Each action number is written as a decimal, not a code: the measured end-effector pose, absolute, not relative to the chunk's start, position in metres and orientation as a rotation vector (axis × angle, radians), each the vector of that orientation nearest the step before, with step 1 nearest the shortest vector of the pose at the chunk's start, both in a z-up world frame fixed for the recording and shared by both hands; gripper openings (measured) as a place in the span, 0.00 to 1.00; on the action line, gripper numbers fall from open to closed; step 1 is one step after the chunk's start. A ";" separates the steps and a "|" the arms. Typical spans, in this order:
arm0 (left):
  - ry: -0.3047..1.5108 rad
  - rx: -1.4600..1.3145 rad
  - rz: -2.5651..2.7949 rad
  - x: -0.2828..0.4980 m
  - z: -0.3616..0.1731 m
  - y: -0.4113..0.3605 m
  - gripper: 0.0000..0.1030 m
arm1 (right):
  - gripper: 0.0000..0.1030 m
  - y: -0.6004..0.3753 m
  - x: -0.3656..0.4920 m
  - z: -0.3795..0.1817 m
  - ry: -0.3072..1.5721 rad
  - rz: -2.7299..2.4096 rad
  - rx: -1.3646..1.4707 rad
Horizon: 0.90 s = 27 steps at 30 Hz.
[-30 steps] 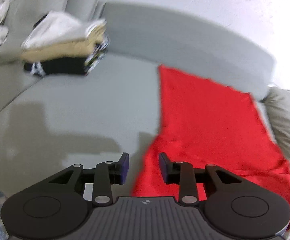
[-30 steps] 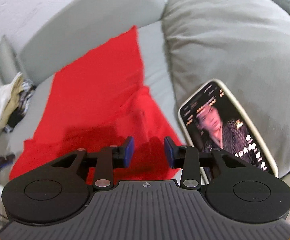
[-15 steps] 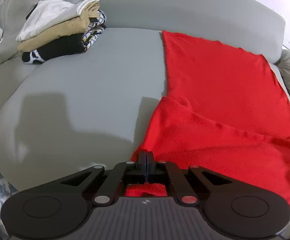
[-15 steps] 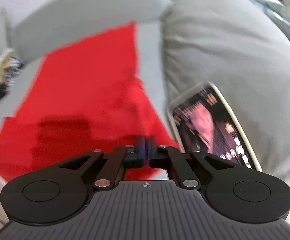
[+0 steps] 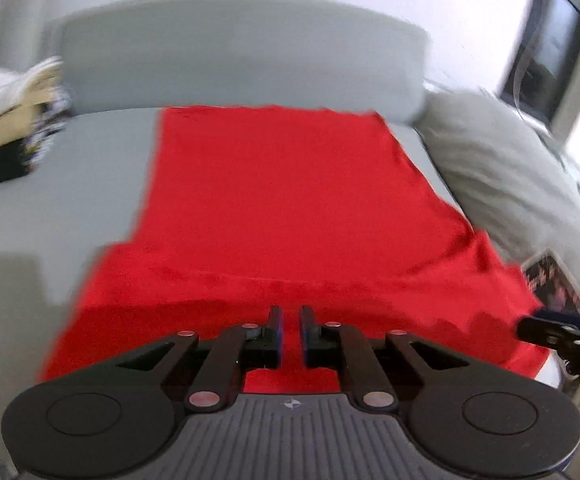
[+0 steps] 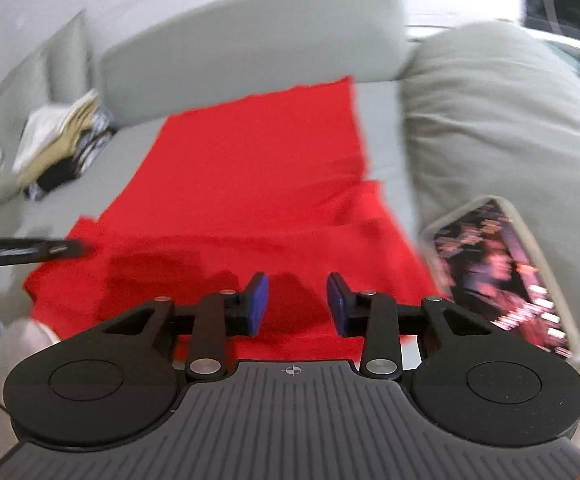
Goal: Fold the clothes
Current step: 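Fold the hem up over the shirt body with both tools and release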
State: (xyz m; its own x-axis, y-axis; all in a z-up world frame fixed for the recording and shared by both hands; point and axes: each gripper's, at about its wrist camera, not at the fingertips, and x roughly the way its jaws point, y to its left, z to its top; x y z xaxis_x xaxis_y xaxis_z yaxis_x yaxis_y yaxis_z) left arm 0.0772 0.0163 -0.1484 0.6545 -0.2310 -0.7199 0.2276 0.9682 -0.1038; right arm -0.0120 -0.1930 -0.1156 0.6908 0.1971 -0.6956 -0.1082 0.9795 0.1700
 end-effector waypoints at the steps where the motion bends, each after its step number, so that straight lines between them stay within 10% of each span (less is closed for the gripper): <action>1: 0.823 0.031 -0.265 0.078 -0.156 0.008 0.10 | 0.37 -0.185 -0.006 -0.121 0.785 0.169 0.083; 27: 0.867 0.159 -0.120 0.043 -0.140 0.001 0.32 | 0.46 -0.146 0.025 -0.110 0.976 0.207 -0.078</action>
